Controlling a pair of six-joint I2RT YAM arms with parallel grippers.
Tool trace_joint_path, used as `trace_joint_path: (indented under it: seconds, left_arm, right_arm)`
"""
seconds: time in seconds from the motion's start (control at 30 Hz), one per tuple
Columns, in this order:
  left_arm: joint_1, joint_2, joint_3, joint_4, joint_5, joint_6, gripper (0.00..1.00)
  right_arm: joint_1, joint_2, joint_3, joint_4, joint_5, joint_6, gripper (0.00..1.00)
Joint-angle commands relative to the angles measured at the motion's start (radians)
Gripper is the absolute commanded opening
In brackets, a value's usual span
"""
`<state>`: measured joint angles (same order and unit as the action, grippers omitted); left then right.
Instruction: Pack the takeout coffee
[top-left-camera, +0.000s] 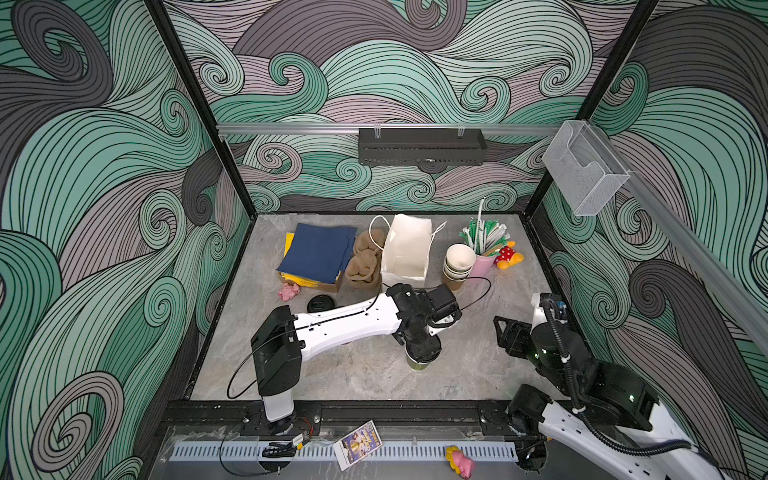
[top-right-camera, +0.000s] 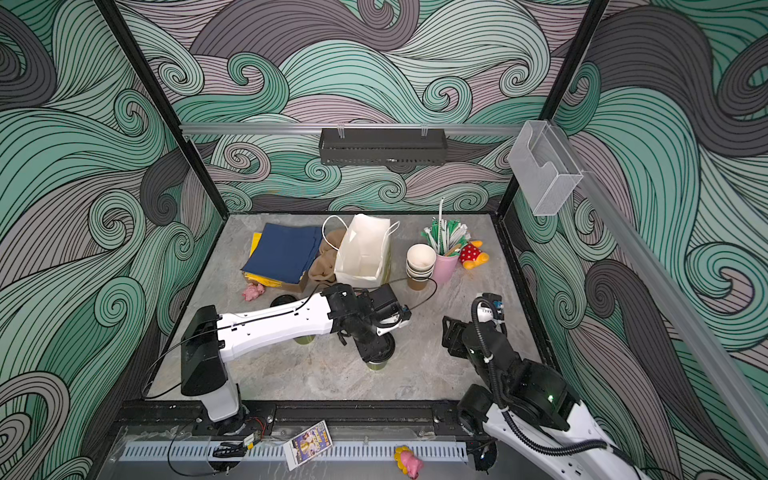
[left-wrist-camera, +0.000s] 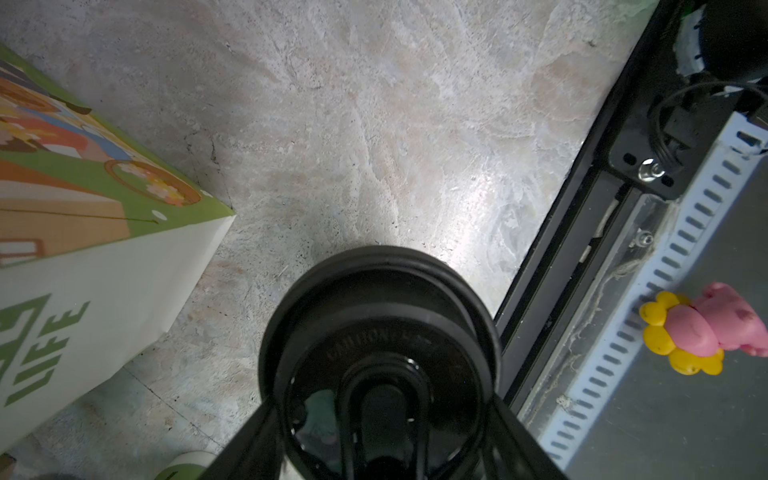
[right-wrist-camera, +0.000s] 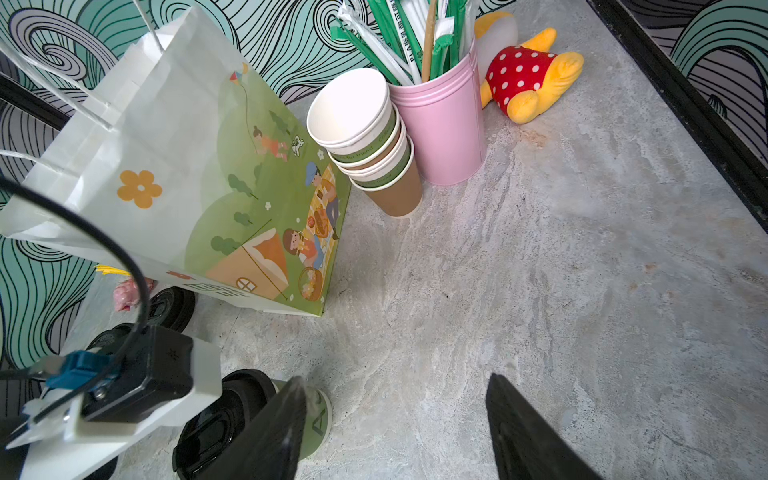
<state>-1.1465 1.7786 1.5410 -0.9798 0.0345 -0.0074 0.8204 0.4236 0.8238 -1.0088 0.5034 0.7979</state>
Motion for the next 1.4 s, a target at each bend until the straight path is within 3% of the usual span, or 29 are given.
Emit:
trace_joint_path:
  seconds: [0.0,0.3,0.8,1.37]
  left_arm:
    - [0.01,-0.01,-0.009,-0.028,0.003,-0.012,0.64]
    - [0.01,0.005,-0.004,-0.07,-0.026,-0.024,0.64]
    - [0.012,-0.012,-0.046,-0.001,0.019,-0.044,0.63]
    - [0.01,-0.06,-0.039,0.017,-0.005,-0.037,0.63]
  right_arm:
    - [-0.003,-0.003,-0.01,-0.014,0.004,0.02,0.7]
    - [-0.003,-0.003,-0.011,-0.014,0.006,0.02,0.7]
    - [-0.003,-0.01,-0.014,-0.014,0.003,0.018,0.7]
    - [-0.003,0.012,-0.006,-0.013,-0.006,0.007,0.7]
